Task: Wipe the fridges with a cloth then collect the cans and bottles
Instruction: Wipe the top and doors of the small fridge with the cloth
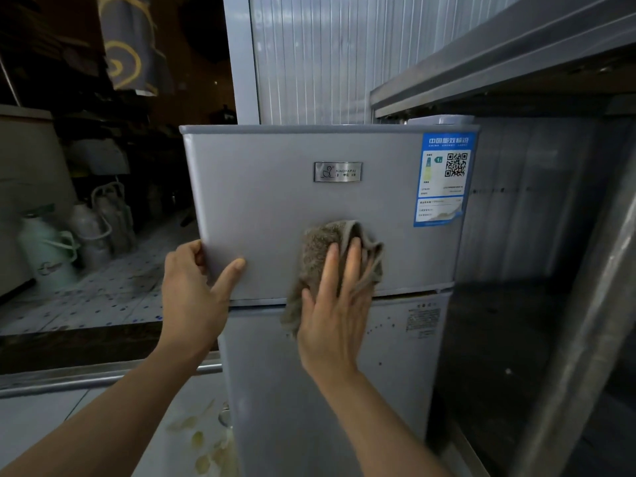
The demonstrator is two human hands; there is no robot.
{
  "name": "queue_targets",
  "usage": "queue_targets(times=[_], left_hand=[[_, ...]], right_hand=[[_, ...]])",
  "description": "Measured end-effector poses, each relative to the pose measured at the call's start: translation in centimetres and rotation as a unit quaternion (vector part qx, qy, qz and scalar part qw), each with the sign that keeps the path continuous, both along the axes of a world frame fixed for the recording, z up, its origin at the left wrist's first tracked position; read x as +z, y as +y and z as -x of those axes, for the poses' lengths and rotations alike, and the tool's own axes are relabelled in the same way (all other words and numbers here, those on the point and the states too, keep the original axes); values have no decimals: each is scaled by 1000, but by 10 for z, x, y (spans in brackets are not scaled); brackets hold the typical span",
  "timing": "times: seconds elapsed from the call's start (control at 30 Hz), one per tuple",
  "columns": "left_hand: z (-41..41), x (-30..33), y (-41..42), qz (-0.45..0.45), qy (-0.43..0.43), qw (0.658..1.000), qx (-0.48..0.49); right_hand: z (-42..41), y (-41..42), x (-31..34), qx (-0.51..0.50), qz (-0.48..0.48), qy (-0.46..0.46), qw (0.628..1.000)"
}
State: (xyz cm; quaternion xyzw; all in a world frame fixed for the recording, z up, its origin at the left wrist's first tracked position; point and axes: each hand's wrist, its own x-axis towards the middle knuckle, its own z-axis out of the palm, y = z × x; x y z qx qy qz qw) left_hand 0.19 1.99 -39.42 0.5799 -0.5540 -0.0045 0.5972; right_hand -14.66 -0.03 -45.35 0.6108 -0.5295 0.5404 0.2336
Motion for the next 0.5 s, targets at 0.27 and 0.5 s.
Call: queue_targets(times=[0.27,0.5], left_hand=[[13,-16,5,9,3,1000,18],[12,-22,-1,25,22,999,32]], right_hand=[[114,-18,47,-1,10,-221,975],[124,-36,75,35,105,-250,962]])
